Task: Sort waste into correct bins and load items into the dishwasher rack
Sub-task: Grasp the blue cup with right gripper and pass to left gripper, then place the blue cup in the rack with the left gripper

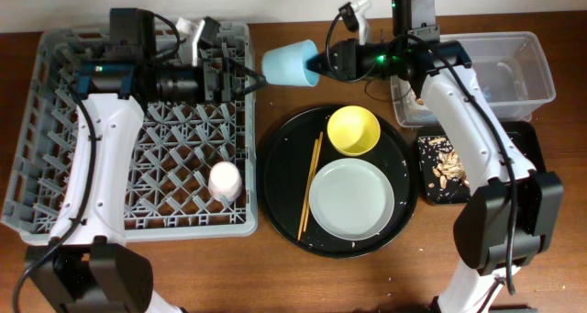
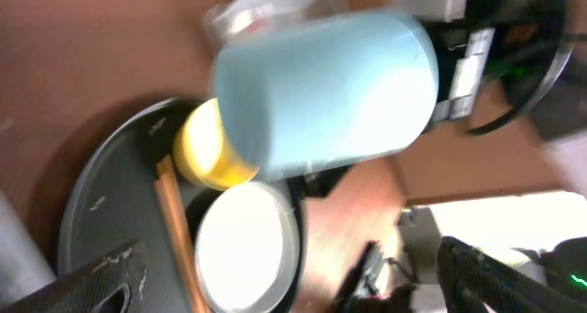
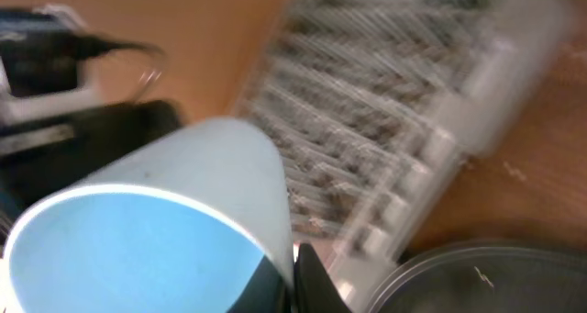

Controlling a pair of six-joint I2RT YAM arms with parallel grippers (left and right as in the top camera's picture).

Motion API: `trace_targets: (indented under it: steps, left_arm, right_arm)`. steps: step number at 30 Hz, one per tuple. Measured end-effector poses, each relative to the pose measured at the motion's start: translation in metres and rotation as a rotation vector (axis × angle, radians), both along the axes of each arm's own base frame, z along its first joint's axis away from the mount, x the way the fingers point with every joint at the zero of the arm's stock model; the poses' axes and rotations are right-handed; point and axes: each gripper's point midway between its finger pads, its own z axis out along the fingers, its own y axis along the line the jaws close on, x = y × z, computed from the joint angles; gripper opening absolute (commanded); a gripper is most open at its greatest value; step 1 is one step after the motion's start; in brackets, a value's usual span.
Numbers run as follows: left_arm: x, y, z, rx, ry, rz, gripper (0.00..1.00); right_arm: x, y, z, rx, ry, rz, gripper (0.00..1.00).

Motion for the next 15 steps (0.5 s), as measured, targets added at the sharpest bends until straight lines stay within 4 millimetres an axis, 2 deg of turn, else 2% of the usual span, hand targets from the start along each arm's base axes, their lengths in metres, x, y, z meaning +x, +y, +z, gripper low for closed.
trace_targets:
  steps: [2,4,8,10,12,15]
  left_arm:
    - [-0.005,-0.006,0.016,-0.089,-0.038,-0.060,0.99]
    - [-0.010,-0.011,0.030,-0.159,-0.070,-0.111,0.99]
    - [-0.015,-0.015,0.050,-0.254,-0.141,-0.183,0.95]
    - [-0.016,-0.014,0.057,-0.283,-0.161,-0.201,0.89]
    - [-0.020,-0.015,0.062,-0.313,-0.168,-0.225,0.89]
    - [-0.023,-0.015,0.066,-0.336,-0.188,-0.248,0.72]
  right_arm:
    - [-0.008,0.014,0.022,0.092,-0.070,0.094,0.04]
    - [-0.015,0.021,0.035,0.144,-0.096,0.150,0.04]
    - [-0.029,0.034,0.045,0.189,-0.086,0.223,0.04]
    - [-0.036,0.044,0.048,0.199,-0.101,0.258,0.04]
    - [-0.044,0.057,0.052,0.208,-0.120,0.292,0.04]
    - [-0.045,0.066,0.060,0.223,-0.155,0.308,0.04]
